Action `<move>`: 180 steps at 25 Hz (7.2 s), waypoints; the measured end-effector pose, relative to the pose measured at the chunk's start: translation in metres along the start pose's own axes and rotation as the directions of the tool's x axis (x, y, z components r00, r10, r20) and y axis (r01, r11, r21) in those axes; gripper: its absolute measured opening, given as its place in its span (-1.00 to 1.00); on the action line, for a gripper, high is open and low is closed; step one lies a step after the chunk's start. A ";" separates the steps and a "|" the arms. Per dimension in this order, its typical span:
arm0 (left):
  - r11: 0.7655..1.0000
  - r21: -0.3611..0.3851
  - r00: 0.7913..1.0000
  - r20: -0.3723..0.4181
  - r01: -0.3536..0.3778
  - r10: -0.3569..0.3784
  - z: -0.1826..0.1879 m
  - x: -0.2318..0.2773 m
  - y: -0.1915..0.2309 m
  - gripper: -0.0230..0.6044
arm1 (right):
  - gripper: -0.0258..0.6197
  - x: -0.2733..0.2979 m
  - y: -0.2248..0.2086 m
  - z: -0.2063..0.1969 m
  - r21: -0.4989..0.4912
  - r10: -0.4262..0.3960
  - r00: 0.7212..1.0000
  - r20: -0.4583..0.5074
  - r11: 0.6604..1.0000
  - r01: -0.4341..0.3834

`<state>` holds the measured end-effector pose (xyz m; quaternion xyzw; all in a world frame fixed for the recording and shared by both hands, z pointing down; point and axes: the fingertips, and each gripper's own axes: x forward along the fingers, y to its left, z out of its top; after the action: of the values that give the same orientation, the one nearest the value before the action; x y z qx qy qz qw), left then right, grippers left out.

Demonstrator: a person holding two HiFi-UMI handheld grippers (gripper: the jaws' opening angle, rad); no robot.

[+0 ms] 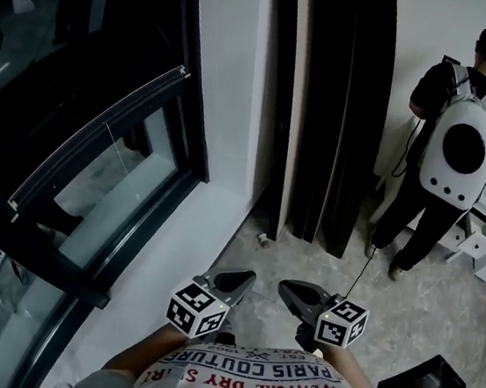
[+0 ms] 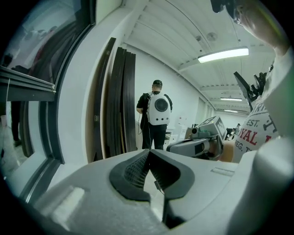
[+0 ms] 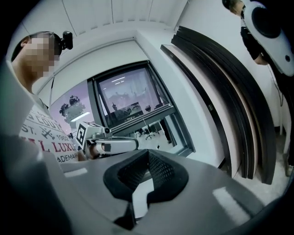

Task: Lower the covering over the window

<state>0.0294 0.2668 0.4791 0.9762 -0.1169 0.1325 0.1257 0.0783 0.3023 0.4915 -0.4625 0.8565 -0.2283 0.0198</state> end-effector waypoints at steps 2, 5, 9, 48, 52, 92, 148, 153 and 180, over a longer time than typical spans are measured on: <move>1.000 -0.017 1.000 0.011 -0.017 0.018 0.011 0.003 0.038 -0.92 | -0.92 0.031 -0.014 0.016 -0.010 0.007 1.000 -0.017 1.000 -0.008; 0.998 -0.031 0.999 0.028 -0.046 0.047 0.030 0.006 0.093 -0.92 | -0.92 0.078 -0.033 0.043 -0.034 0.021 0.999 -0.032 0.999 -0.022; 0.997 -0.011 0.995 0.057 -0.079 0.080 0.060 0.003 0.156 -0.92 | -0.92 0.136 -0.050 0.079 -0.083 0.044 0.998 -0.036 0.996 -0.046; 0.943 -0.101 0.942 0.083 -0.316 0.325 0.128 0.032 0.459 -0.92 | -0.91 0.427 -0.190 0.192 -0.145 0.250 0.961 -0.120 0.953 -0.266; 0.927 -0.116 0.929 0.065 -0.357 0.365 0.128 0.039 0.496 -0.92 | -0.91 0.471 -0.209 0.206 -0.207 0.264 0.954 -0.141 0.935 -0.289; 0.843 -0.118 0.834 0.124 -0.525 0.537 0.169 0.021 0.579 -0.92 | -0.68 0.641 -0.257 0.349 -0.410 0.104 0.990 0.092 0.910 -0.058; 0.915 -0.014 0.887 0.239 -0.404 0.396 0.241 0.045 0.526 -0.92 | -0.90 0.538 -0.220 0.247 -0.381 0.328 0.912 -0.246 0.832 -0.402; 0.926 0.027 0.898 0.256 -0.377 0.358 0.255 0.056 0.524 -0.92 | -0.90 0.535 -0.217 0.237 -0.391 0.344 0.904 -0.254 0.818 -0.422; 0.933 0.064 0.908 0.262 -0.355 0.328 0.295 0.070 0.533 -0.91 | -0.90 0.533 -0.217 0.232 -0.341 0.360 0.902 -0.237 0.839 -0.424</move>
<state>0.0235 -0.3302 0.3382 0.9549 -0.2931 0.0364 0.0310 0.0004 -0.3125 0.4673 -0.2512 0.9596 -0.0840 -0.0953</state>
